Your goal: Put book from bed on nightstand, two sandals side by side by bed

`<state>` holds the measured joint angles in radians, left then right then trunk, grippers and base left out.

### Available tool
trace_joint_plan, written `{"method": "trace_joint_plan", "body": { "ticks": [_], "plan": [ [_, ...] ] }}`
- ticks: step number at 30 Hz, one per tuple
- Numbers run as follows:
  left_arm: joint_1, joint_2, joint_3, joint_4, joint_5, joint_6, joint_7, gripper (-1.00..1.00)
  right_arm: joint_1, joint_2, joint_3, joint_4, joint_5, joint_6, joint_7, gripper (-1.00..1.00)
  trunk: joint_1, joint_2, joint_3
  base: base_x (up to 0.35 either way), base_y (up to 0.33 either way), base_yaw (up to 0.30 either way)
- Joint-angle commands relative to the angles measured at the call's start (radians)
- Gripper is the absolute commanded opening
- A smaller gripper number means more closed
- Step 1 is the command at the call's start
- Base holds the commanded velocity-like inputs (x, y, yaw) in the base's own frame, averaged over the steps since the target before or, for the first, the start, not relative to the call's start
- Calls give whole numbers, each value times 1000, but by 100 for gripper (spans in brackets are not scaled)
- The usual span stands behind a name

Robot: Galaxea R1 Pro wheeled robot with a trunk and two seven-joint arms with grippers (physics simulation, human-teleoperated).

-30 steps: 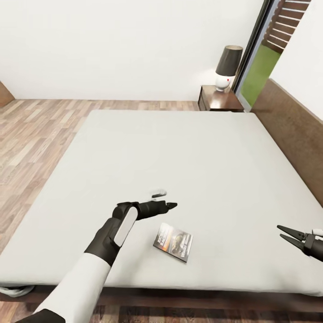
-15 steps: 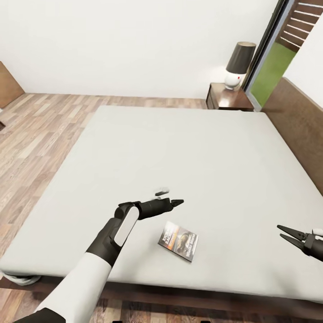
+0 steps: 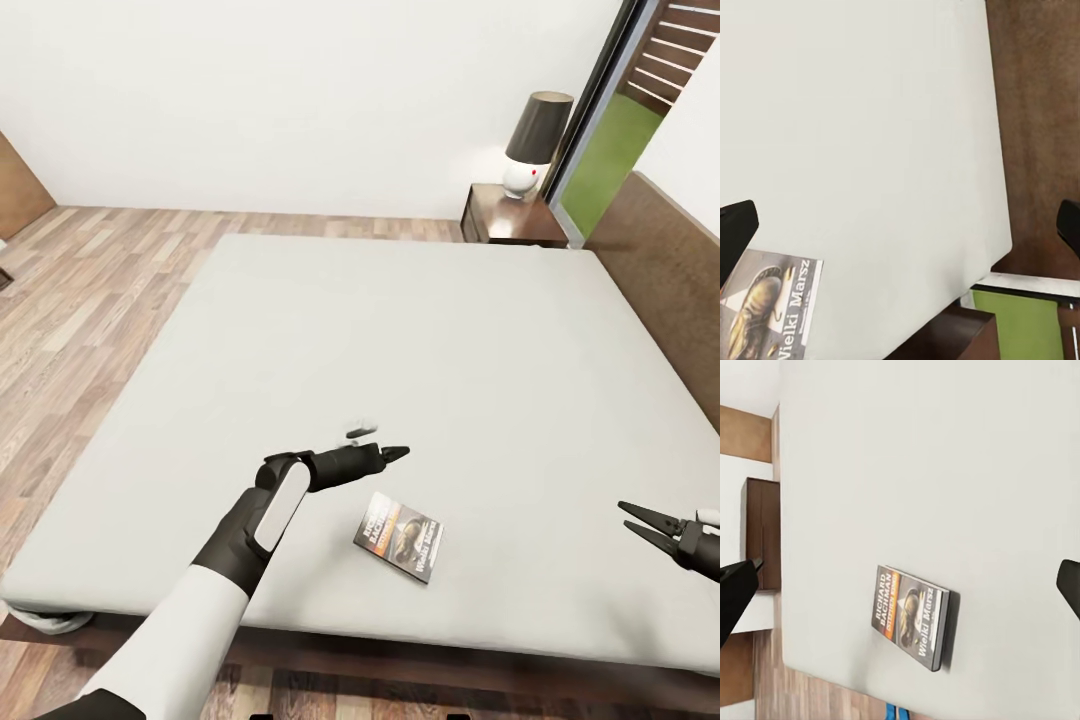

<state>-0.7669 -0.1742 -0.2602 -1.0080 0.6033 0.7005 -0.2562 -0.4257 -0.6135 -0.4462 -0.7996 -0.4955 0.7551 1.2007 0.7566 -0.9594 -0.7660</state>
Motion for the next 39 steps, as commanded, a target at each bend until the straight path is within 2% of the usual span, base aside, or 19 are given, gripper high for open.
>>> {"method": "trace_joint_plan", "body": {
  "ticks": [1,7,23,39],
  "plan": [
    [0,0,0,0,1,4,-1,100,-1,0,0,0,-3,7,1,100,0,-1,-1,0,0,0],
    [2,0,-5,-1,2,4,-3,100,-1,0,1,0,-3,7,0,100,0,-1,1,0,0,-56],
    [8,0,-4,0,1,4,-5,100,0,0,1,0,-3,7,1,100,0,-1,8,0,0,-248],
    [8,0,-5,0,1,5,-2,100,-1,0,1,0,-3,6,0,100,0,-1,8,0,0,-13]
  ]
}}
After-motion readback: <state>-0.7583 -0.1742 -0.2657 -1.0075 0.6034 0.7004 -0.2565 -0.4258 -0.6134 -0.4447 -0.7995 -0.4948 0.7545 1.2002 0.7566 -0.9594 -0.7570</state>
